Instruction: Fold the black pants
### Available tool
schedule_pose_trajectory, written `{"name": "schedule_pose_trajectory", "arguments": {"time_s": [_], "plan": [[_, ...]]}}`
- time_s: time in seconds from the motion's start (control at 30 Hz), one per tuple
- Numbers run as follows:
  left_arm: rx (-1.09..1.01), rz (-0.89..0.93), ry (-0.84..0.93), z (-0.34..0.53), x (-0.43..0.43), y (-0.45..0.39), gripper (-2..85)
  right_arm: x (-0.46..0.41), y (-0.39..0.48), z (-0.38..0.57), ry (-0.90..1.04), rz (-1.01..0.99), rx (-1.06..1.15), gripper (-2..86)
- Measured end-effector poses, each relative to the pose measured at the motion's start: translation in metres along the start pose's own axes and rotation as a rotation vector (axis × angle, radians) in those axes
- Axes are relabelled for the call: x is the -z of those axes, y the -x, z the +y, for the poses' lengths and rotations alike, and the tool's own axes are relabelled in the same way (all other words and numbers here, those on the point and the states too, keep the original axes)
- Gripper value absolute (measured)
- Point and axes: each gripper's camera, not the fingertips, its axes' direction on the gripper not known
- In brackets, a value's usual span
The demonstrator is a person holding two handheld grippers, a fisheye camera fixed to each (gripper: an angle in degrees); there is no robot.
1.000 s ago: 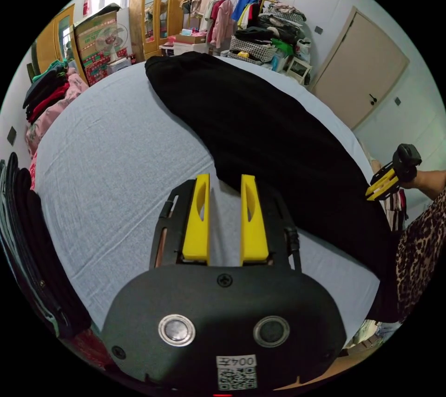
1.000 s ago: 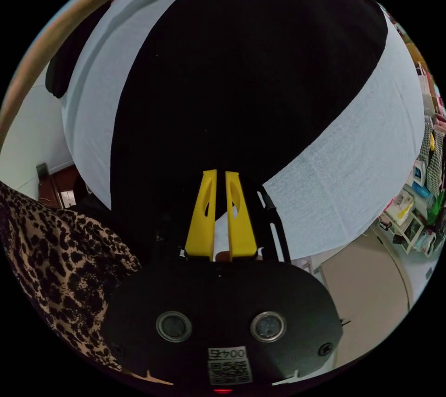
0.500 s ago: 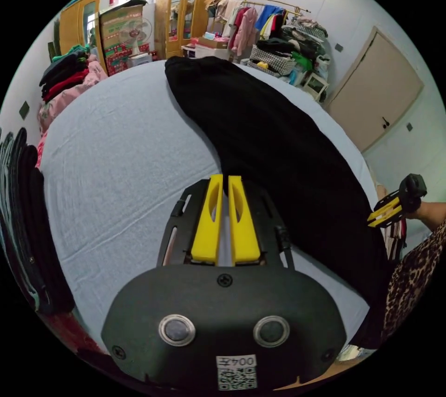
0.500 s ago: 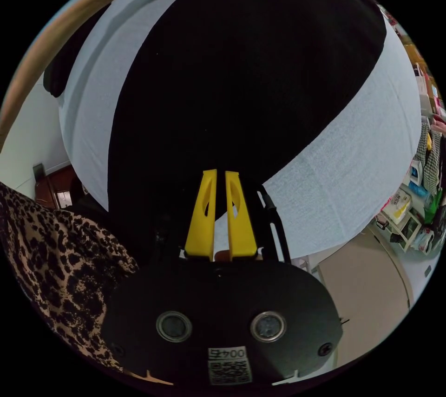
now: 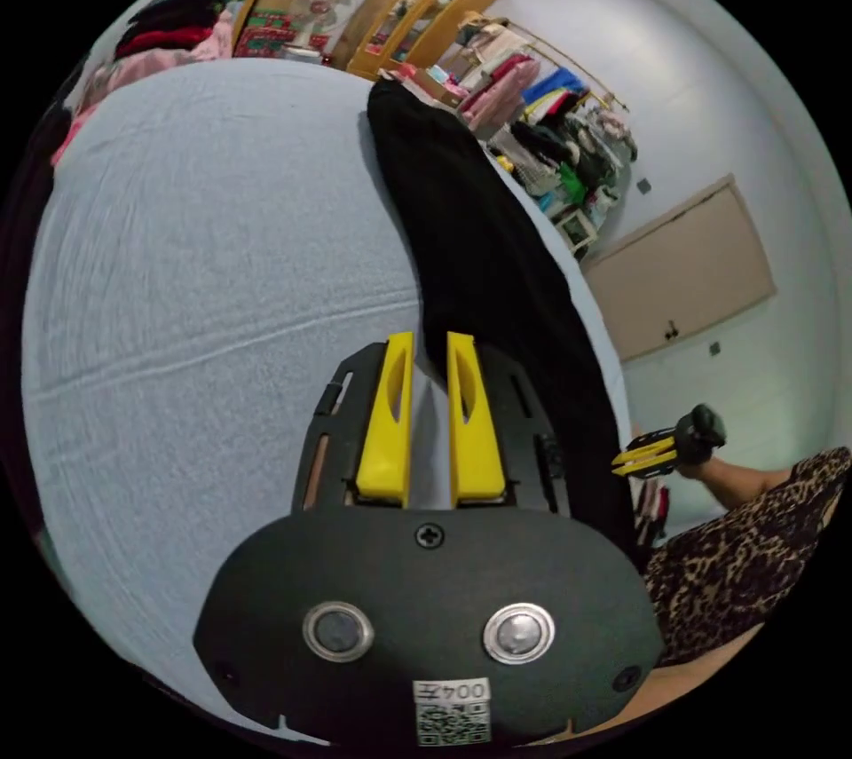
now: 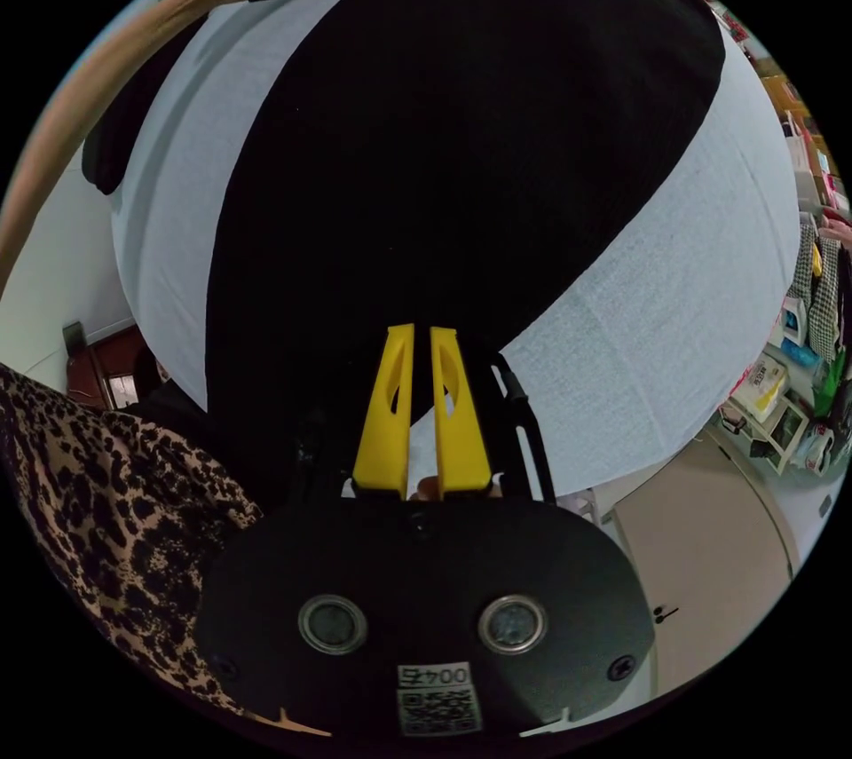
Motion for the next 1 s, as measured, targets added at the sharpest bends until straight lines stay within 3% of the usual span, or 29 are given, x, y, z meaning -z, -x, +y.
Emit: {"name": "schedule_pose_trajectory", "arguments": {"time_s": [0.17, 0.23, 0.37, 0.43, 0.63, 0.7, 1.0], "plan": [[0.186, 0.176, -0.194, 0.02, 0.015, 0.011, 15.5, 0.0, 0.003, -0.002, 0.004, 0.037, -0.007, 3.4], [0.159, 0.107, -0.179, 0.02, 0.007, -0.005, 14.5, -0.001, 0.001, -0.001, 0.0, 0.033, -0.011, 3.5], [0.038, -0.212, -0.043, 0.022, -0.024, -0.036, 7.2, -0.001, -0.01, 0.002, -0.028, -0.038, -0.032, 3.9], [0.012, -0.248, -0.058, 0.026, -0.026, -0.039, 6.1, -0.001, -0.012, 0.004, -0.039, -0.057, -0.04, 4.0], [0.092, -0.127, -0.054, 0.033, -0.025, -0.022, 5.0, -0.002, -0.003, 0.002, -0.03, 0.009, -0.017, 4.1], [0.106, -0.168, -0.066, 0.038, -0.017, -0.03, 4.3, -0.002, -0.004, 0.002, -0.032, -0.002, -0.031, 4.2], [0.014, -0.13, -0.089, 0.139, 0.008, -0.115, 3.1, -0.003, -0.01, -0.002, -0.016, -0.076, -0.138, 4.2]]}}
